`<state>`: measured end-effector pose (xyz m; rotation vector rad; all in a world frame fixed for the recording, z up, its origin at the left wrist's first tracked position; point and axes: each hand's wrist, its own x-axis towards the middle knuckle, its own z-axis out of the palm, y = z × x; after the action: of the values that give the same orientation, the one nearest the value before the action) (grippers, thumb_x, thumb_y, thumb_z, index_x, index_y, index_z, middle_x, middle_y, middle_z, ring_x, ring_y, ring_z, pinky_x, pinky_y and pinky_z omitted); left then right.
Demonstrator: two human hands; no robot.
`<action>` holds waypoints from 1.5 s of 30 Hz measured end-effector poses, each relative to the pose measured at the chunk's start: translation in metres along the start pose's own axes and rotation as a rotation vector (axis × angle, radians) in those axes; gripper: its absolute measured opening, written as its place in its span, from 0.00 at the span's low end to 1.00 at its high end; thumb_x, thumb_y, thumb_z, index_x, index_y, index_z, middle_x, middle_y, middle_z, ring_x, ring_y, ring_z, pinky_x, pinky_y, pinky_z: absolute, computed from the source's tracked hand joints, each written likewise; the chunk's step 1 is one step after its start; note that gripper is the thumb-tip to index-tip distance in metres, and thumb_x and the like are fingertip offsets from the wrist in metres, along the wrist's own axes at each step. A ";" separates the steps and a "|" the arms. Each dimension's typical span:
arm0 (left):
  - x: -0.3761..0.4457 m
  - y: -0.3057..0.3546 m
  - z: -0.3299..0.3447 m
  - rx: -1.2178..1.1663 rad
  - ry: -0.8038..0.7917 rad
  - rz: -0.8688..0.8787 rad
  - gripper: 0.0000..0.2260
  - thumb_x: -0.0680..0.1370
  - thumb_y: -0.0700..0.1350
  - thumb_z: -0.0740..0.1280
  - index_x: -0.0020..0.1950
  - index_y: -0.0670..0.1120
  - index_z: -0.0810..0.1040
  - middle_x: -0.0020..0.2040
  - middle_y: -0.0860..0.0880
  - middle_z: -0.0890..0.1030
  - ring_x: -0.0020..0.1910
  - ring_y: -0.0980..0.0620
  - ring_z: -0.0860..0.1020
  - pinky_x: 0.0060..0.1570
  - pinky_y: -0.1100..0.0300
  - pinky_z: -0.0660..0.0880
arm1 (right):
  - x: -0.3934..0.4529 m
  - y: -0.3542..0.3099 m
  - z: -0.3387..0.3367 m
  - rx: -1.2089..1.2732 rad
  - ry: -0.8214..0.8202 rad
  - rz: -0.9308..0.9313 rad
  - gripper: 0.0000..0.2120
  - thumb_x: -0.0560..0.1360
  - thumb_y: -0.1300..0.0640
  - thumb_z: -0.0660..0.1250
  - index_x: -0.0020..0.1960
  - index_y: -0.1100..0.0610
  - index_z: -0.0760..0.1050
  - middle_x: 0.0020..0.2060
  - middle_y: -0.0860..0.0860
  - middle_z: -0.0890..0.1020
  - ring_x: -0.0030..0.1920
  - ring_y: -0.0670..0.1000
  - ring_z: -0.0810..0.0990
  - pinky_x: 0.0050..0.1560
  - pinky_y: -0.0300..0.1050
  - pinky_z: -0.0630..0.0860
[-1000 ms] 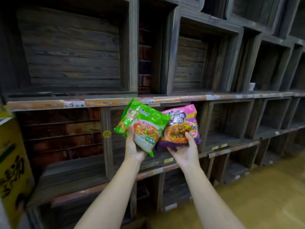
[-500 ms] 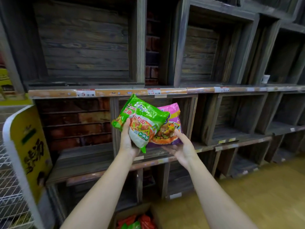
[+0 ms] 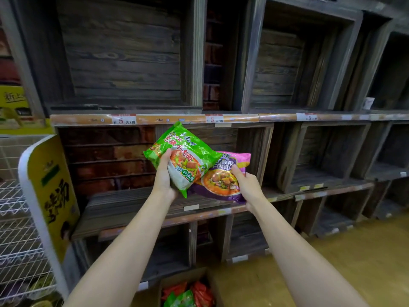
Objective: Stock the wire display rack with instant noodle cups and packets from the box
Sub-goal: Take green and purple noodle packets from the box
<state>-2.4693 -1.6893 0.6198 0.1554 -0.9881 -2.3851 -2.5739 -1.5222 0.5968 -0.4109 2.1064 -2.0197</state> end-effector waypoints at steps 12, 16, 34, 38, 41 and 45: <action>0.022 -0.022 0.002 0.295 0.353 0.065 0.20 0.75 0.54 0.69 0.57 0.40 0.75 0.54 0.44 0.81 0.53 0.46 0.80 0.59 0.48 0.75 | -0.003 -0.007 0.007 -0.162 -0.245 -0.087 0.14 0.80 0.60 0.59 0.63 0.58 0.76 0.61 0.58 0.79 0.59 0.54 0.78 0.63 0.51 0.73; 0.012 -0.036 0.017 0.189 0.180 0.030 0.09 0.79 0.45 0.64 0.56 0.42 0.75 0.49 0.45 0.81 0.45 0.50 0.80 0.49 0.51 0.78 | -0.005 -0.014 0.008 -0.126 -0.293 -0.004 0.36 0.64 0.27 0.65 0.60 0.53 0.79 0.56 0.50 0.82 0.58 0.50 0.80 0.63 0.51 0.73; 0.021 -0.004 0.006 0.803 -0.031 0.215 0.08 0.77 0.38 0.67 0.37 0.43 0.77 0.29 0.53 0.80 0.27 0.59 0.76 0.30 0.65 0.73 | -0.015 -0.011 -0.056 -0.097 -0.264 -0.231 0.09 0.71 0.55 0.72 0.48 0.45 0.77 0.50 0.46 0.83 0.51 0.45 0.81 0.51 0.41 0.79; 0.020 -0.006 0.009 1.019 -0.002 0.425 0.09 0.79 0.41 0.64 0.39 0.44 0.77 0.33 0.51 0.79 0.32 0.55 0.74 0.35 0.62 0.69 | -0.017 -0.018 -0.056 -0.115 -0.280 -0.266 0.10 0.71 0.55 0.73 0.49 0.45 0.77 0.51 0.46 0.82 0.52 0.45 0.81 0.52 0.41 0.79; 0.017 -0.006 0.015 1.314 0.113 0.662 0.11 0.80 0.44 0.61 0.39 0.44 0.74 0.30 0.51 0.74 0.30 0.58 0.70 0.31 0.67 0.63 | -0.019 -0.021 -0.054 -0.123 -0.294 -0.263 0.09 0.71 0.53 0.72 0.50 0.45 0.77 0.51 0.46 0.83 0.53 0.47 0.81 0.56 0.45 0.78; 0.021 0.002 0.019 1.382 0.076 0.673 0.11 0.81 0.44 0.60 0.38 0.45 0.71 0.30 0.51 0.73 0.29 0.55 0.69 0.30 0.63 0.61 | -0.017 -0.023 -0.054 -0.127 -0.311 -0.263 0.08 0.71 0.53 0.72 0.49 0.44 0.77 0.51 0.46 0.83 0.53 0.47 0.82 0.56 0.46 0.78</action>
<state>-2.4921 -1.6896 0.6372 0.3260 -2.0493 -0.7987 -2.5740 -1.4661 0.6220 -1.0007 2.0764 -1.8055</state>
